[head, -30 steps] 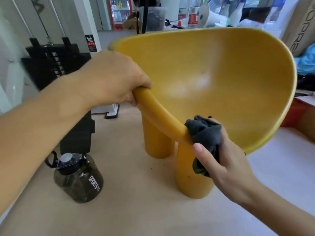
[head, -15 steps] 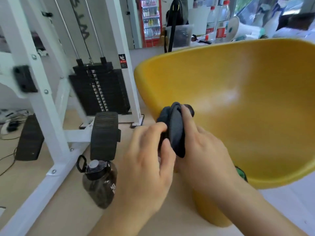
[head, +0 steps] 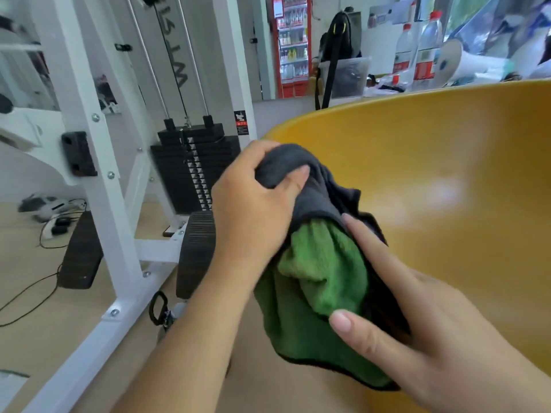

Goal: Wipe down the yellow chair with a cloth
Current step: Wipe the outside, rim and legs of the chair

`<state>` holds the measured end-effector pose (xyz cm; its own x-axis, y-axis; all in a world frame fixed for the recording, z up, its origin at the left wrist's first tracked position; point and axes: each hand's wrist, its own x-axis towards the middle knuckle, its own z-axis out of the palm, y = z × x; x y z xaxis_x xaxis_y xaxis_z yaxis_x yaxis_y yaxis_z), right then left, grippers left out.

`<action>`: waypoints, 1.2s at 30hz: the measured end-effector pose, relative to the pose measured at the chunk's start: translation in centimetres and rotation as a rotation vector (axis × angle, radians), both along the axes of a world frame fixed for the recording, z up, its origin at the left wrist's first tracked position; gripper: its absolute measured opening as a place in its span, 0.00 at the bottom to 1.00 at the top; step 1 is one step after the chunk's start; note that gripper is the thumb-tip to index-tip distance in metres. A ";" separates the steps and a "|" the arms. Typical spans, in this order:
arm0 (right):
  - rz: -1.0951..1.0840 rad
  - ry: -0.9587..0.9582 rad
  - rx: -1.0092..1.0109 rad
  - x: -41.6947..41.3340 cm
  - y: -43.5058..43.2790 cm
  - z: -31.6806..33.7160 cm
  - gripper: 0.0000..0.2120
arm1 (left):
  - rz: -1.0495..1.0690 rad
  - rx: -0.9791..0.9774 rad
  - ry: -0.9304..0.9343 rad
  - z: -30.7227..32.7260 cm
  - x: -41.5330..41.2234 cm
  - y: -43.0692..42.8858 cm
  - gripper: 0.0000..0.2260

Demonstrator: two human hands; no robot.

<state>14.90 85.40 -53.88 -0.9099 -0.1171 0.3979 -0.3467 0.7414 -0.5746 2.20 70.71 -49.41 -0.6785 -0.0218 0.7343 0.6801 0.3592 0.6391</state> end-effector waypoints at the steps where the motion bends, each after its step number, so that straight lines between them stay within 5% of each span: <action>1: -0.001 0.030 0.028 -0.6 -0.1 0.4 0.37 | 0.010 0.016 -0.044 0.8 -1.2 0.0 0.13; 5: 0.089 0.094 0.022 -4.5 -0.3 3.7 0.31 | 0.046 0.109 -0.121 0.7 -1.9 -0.4 0.19; 10: 0.202 0.266 0.448 -9.7 -3.2 4.6 0.31 | -0.294 0.474 -0.456 -1.9 -0.2 -2.8 0.07; 19: 0.131 -0.044 0.182 -13.5 -3.6 9.1 0.24 | -0.169 0.812 -0.742 2.1 2.8 -1.8 0.20; 21: 0.073 -0.119 0.070 -16.1 -3.7 10.5 0.22 | -0.086 0.649 -0.765 3.7 2.9 -1.3 0.25; 25: -0.020 -0.254 -0.145 -17.4 -4.6 12.1 0.20 | 0.234 -0.004 -0.704 5.7 0.9 0.0 0.25; 29: -0.046 -0.633 -0.524 -16.4 -3.9 14.3 0.18 | 0.213 0.154 -0.861 8.1 0.5 2.8 0.22; 32: 0.002 -0.499 -0.245 -17.0 -3.5 14.3 0.17 | 0.150 0.346 -0.966 8.5 1.1 3.9 0.21; 36: 0.235 -0.099 0.237 -20.8 -3.8 13.7 0.21 | 0.537 0.157 -0.773 7.0 -0.2 4.3 0.23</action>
